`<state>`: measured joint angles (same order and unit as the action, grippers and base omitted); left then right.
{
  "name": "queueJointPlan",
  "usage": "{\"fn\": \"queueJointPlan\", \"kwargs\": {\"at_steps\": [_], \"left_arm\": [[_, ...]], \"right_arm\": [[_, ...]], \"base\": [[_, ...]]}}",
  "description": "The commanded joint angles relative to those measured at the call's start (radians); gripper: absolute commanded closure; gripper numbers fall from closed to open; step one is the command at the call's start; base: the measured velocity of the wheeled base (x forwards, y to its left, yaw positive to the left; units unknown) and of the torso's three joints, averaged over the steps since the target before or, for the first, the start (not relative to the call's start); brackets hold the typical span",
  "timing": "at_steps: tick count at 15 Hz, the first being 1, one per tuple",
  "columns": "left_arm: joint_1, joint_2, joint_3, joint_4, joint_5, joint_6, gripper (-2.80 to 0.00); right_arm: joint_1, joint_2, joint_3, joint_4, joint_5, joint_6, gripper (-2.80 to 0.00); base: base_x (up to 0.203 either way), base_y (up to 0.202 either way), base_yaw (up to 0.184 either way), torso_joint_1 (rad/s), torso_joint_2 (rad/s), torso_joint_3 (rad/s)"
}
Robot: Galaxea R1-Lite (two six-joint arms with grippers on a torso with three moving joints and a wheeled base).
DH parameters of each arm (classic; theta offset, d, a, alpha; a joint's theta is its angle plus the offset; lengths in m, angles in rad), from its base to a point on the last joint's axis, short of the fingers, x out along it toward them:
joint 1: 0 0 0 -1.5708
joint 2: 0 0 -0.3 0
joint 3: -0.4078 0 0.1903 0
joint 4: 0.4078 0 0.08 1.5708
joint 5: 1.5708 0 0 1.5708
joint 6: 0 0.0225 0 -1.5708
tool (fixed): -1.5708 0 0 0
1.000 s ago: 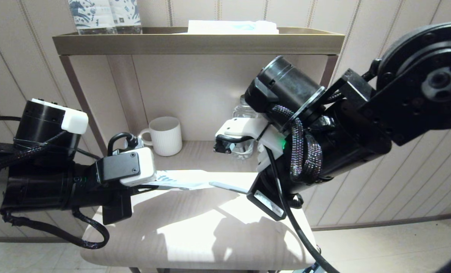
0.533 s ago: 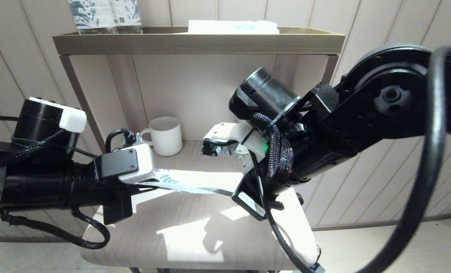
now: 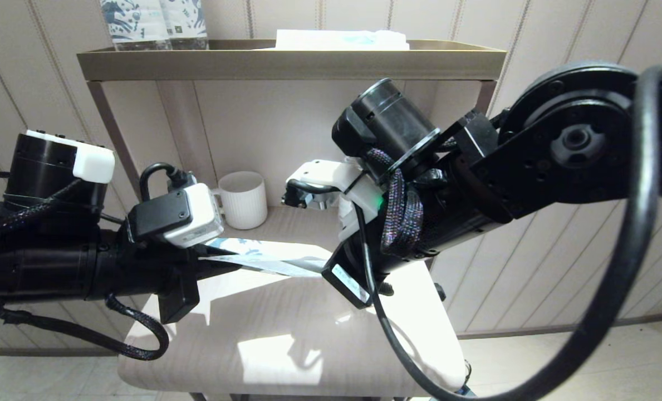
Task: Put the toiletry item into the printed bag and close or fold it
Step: Place the toothbrush in the storage bag
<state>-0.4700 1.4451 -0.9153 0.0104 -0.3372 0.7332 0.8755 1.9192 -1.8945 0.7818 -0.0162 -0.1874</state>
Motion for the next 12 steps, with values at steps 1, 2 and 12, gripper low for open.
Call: {"fn": "queueJointPlan", "kwargs": {"at_steps": [1, 2, 12], "left_arm": [[-0.001, -0.006, 0.007, 0.000, -0.015, 0.003, 0.00], [-0.001, 0.000, 0.010, 0.000, -0.031, 0.000, 0.00], [0.001, 0.004, 0.027, -0.050, -0.129, -0.010, 0.00]], "right_arm": [[0.007, 0.003, -0.009, -0.008, 0.008, -0.002, 0.00], [0.009, 0.003, -0.014, -0.026, 0.009, -0.003, 0.00], [0.018, 0.014, -0.033, -0.075, 0.022, -0.030, 0.00]], "base": [[0.000, 0.000, 0.000, 0.000, 0.00, 0.000], [0.000, 0.000, 0.000, 0.000, 0.00, 0.000], [0.000, 0.000, 0.000, 0.000, 0.00, 0.000]]}}
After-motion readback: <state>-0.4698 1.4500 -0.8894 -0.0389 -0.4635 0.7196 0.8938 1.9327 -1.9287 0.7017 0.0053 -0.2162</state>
